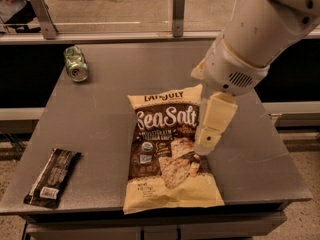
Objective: Pick brown chip bag
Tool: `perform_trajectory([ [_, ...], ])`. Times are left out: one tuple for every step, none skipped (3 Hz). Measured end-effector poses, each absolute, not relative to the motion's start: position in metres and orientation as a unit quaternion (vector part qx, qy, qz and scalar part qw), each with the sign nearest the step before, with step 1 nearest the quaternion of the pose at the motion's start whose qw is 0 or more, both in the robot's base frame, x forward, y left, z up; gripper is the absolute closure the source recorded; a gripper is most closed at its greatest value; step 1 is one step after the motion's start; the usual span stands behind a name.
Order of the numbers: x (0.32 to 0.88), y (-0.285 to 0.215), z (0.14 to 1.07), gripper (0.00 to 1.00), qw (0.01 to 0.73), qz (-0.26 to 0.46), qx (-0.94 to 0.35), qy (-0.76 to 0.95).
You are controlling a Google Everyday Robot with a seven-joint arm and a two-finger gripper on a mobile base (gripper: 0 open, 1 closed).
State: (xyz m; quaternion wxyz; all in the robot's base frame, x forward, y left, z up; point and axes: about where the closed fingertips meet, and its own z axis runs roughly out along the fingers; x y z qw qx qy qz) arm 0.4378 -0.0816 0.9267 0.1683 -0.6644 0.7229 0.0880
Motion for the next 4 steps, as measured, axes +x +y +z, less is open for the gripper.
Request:
perform_trajectory([
  [0.437,-0.046,0.901,0.0,0.146,0.076,-0.7,0.695],
  [0.437,-0.046,0.901,0.0,0.146,0.076,-0.7,0.694],
  [0.45,-0.048,0.891,0.0,0.123,0.065,-0.699,0.702],
  [0.474,-0.04,0.869,0.0,0.085,0.049,-0.709,0.698],
])
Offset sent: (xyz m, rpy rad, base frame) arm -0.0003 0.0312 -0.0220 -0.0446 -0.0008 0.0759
